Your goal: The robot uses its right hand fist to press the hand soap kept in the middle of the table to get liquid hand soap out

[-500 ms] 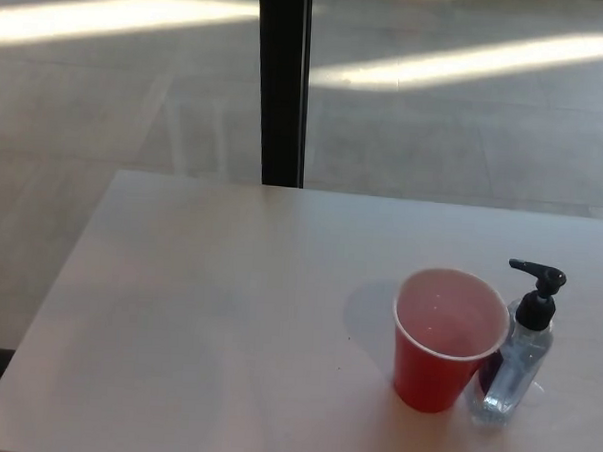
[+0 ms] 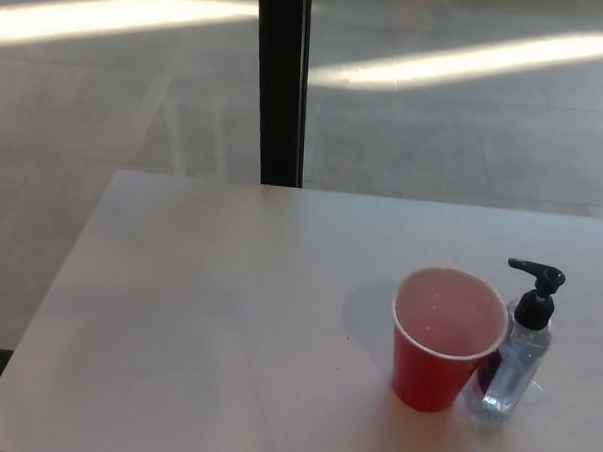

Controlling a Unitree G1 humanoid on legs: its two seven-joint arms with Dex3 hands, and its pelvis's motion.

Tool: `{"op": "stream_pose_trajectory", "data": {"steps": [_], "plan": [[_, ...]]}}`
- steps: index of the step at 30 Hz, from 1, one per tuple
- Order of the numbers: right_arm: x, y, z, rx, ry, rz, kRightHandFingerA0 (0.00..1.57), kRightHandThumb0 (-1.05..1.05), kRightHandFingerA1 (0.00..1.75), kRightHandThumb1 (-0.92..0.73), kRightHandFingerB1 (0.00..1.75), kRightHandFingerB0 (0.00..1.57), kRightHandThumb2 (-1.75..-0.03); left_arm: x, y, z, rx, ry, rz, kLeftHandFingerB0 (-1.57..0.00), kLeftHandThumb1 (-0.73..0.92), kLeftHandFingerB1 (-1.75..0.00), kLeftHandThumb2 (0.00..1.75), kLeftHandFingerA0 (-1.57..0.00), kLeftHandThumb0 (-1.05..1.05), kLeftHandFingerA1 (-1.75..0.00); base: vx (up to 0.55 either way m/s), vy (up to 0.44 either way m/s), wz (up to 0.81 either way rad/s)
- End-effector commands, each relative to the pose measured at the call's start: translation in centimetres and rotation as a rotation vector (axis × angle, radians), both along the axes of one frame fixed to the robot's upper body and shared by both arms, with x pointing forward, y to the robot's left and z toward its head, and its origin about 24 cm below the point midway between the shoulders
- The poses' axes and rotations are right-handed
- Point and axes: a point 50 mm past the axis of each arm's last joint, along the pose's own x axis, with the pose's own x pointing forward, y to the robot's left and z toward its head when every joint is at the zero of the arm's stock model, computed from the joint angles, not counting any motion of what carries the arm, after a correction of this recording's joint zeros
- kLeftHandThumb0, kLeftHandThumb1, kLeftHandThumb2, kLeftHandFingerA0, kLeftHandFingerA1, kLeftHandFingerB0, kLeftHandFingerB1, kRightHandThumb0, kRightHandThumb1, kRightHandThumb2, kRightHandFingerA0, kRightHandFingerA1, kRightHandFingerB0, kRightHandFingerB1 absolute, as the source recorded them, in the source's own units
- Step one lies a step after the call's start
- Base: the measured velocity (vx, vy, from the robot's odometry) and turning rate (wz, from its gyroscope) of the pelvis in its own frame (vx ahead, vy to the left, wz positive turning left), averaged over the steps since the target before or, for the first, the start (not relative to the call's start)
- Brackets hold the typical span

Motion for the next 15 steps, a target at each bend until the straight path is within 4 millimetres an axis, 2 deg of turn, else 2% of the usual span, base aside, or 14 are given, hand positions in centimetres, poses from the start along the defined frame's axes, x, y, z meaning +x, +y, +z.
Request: {"op": "stream_pose_trajectory", "data": {"steps": [1,2,3,4,5,6,7,8,9,10,11,13,14,15], "plan": [[6.2,-2.0,8.3,0.039,-0.33,-0.122,0.39,-0.5,0.81,-0.45,0.62,0.07,-1.16,-0.8,1.9,1.0,0.02,0.036,0.149,-0.34,0.91,-0.86,1.29,-0.52,-0.52,-0.98,0.0,0.0,0.0],[7.0,-2.1,9.0,0.016,-0.359,-0.103,0.67,-0.45,0.89,-0.43,0.66,0.15,-1.24,-0.8,1.9,0.9,0.018,0.035,0.154,-0.36,0.92,-0.88,1.3,-0.5,-0.53,-0.97,0.0,0.0,0.0],[7.7,-2.0,9.8,0.005,-0.398,-0.087,0.9,-0.28,0.82,-0.11,0.81,0.2,-1.63,-0.8,1.9,0.9,0.015,0.034,0.161,-0.39,0.92,-0.91,1.28,-0.5,-0.53,-0.98,0.0,0.0,0.0],[9.1,-1.8,11.8,0.003,-0.485,-0.076,1.17,-0.11,0.59,0.19,0.88,0.61,-1.75,-0.8,1.9,0.9,0.012,0.034,0.166,-0.31,0.92,-0.83,1.29,-0.5,-0.53,-0.96,0.0,0.0,0.0],[10.2,-1.5,13.6,0.008,-0.556,-0.074,1.17,-0.11,0.59,0.19,0.88,0.61,-1.75,-0.8,1.8,0.9,0.013,0.034,0.164,-0.31,0.92,-0.83,1.29,-0.5,-0.53,-0.96,0.0,0.0,0.0],[11.1,-1.4,14.7,0.004,-0.603,-0.051,1.24,-0.1,0.68,0.21,0.69,0.91,-1.74,-0.9,1.8,0.8,0.013,0.031,0.167,-0.37,0.92,-0.91,1.27,-0.52,-0.54,-1.01,0.0,0.0,0.0],[12.2,-1.2,16.1,-0.03,-0.642,-0.004,1.42,-0.24,0.83,0.1,0.6,1.17,-1.59,-0.8,1.8,0.8,0.013,0.033,0.166,-0.4,0.92,-0.95,1.26,-0.53,-0.55,-1.03,0.0,0.0,0.0],[12.8,-1.0,17.1,-0.035,-0.668,0.027,1.44,-0.35,0.94,0.08,0.68,1.28,-1.41,-0.8,1.8,0.8,0.011,0.031,0.17,-0.36,0.92,-0.92,1.26,-0.54,-0.54,-1.04,0.0,0.0,0.0],[13.8,-0.5,18.9,-0.049,-0.696,0.074,1.45,-0.4,1.14,-0.05,0.75,1.35,-1.25,-0.8,1.8,0.8,0.014,0.034,0.164,-0.34,0.92,-0.9,1.26,-0.54,-0.54,-1.04,0.0,0.0,0.0],[14.6,-0.2,20.1,-0.062,-0.698,0.068,1.47,-0.43,1.21,-0.13,0.86,1.38,-1.21,-0.8,1.8,0.8,0.013,0.035,0.161,-0.34,0.92,-0.88,1.26,-0.52,-0.53,-1.01,0.0,0.0,0.0],[15.4,0.4,21.6,-0.063,-0.719,0.073,1.39,-0.45,1.31,-0.25,1.04,1.25,-1.08,-0.8,1.8,0.8,0.013,0.035,0.159,-0.35,0.92,-0.88,1.26,-0.53,-0.53,-1.01,0.0,0.0,0.0],[17.4,2.5,25.3,-0.139,-0.808,0.212,1.35,-0.31,1.36,-0.39,1.18,1.12,-1.15,-0.8,1.8,0.8,0.002,0.024,0.155,-0.26,0.91,-0.79,1.33,-0.46,-0.52,-0.93,0.0,0.0,0.0],[17.9,3.4,26.4,-0.16,-0.839,0.254,1.15,-0.35,1.66,-0.44,1.42,1.02,-1.1,-0.8,1.8,0.8,-0.001,0.021,0.153,-0.27,0.92,-0.81,1.31,-0.48,-0.52,-0.96,0.0,0.0,0.0],[18.4,4.3,27.2,-0.168,-0.859,0.296,1.32,-0.42,1.4,-0.46,1.25,1.14,-1.09,-0.8,1.8,0.8,0.0,0.022,0.157,-0.27,0.92,-0.8,1.3,-0.49,-0.51,-0.96,0.0,0.0,0.0]]}}
